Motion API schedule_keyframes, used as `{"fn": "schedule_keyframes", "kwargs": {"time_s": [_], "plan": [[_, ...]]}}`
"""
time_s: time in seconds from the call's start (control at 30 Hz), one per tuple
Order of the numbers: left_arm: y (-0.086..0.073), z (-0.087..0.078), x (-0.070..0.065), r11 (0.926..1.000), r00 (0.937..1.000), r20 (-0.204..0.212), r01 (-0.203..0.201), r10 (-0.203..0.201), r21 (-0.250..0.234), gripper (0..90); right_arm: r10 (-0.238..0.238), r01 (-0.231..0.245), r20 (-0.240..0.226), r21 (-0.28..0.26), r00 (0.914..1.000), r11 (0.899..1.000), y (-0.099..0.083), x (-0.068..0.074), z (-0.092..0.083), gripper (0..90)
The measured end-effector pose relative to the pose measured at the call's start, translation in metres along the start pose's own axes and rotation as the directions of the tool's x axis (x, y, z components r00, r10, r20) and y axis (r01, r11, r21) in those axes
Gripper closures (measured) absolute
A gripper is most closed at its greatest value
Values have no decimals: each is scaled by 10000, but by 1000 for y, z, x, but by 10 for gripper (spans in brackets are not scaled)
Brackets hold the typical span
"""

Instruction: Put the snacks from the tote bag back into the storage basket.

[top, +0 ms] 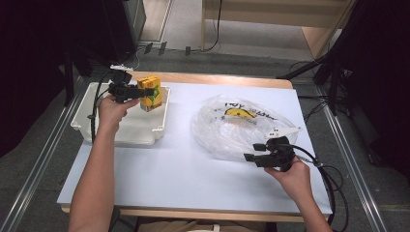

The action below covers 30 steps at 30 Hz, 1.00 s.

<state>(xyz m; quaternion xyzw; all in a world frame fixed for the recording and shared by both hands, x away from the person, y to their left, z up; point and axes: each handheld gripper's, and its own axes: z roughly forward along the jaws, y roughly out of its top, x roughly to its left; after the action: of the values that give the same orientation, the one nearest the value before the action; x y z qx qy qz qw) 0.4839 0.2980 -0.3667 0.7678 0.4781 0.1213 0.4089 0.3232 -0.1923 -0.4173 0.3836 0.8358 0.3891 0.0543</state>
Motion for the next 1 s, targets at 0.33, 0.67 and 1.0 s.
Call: {"fn": "schedule_keyframes", "kwargs": {"time_s": [0.33,0.67,1.0], "plan": [[-6,13,9,9997,9998,-38,186,-186,129,527,-60,60,48,13,10000,10000,-1,2,-1,434],[-12,25,8,9998,9992,-401,-38,47,207,527,-90,90,58,15,9999,10000,-1,2,-1,434],[-18,32,9,9990,9993,-327,-171,184,407,526,-117,117,86,39,9999,9999,-2,2,-1,434]]}}
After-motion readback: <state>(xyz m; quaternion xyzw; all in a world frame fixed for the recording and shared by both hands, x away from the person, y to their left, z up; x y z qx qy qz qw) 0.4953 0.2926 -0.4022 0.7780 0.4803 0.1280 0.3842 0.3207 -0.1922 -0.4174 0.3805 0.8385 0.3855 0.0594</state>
